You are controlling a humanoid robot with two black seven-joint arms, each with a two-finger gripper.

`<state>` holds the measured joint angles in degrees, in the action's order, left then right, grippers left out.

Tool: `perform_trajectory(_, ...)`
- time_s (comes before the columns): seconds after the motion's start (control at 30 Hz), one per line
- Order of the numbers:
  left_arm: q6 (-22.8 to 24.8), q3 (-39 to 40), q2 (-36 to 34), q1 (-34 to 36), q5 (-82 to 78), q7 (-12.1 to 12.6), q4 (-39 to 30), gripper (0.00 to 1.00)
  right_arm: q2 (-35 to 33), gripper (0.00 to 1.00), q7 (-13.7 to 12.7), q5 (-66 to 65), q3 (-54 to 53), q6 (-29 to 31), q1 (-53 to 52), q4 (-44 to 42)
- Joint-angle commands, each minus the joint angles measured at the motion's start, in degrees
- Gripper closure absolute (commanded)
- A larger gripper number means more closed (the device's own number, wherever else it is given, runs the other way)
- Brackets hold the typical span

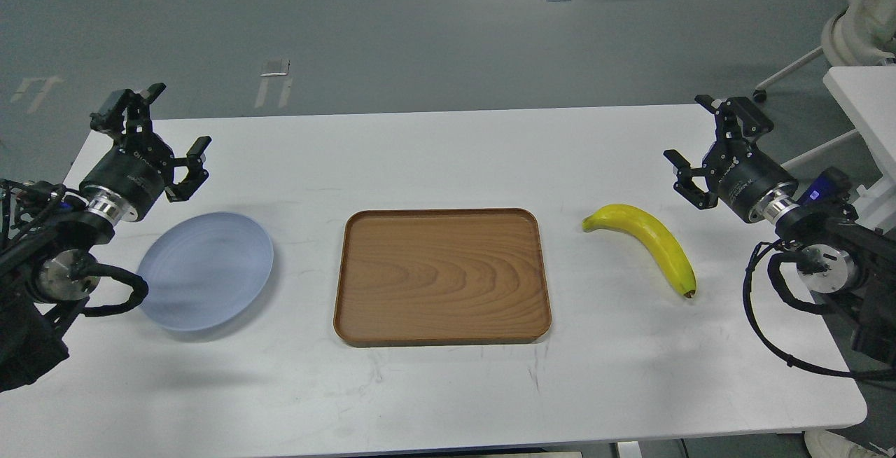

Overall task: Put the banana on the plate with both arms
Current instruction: 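Raise the left gripper away from the pale blue plate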

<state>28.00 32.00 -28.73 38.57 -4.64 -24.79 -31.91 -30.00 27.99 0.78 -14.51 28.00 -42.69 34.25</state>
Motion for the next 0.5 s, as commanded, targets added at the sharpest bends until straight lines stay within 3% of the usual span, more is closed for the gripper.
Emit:
perform_trajectory(0.0, 0.0, 0.0, 0.1, 0.0, -0.1, 0.0, -0.1, 0.0, 0.0, 0.0, 0.0, -0.1, 0.0, 0.0, 0.1, 0.0)
perform_trajectory(0.27, 0.0, -0.4, -0.5, 1.2, -0.5, 0.4, -0.1, 0.0, 0.0, 0.0, 0.0, -0.1, 0.0, 0.0, -0.4, 0.0)
perform_trajectory(0.47, 0.0, -1.1, -5.9, 3.9, -3.1, 0.2, -0.6, 0.0, -0.1, 0.0, 0.0, -0.1, 0.1, 0.0, -0.7, 0.1)
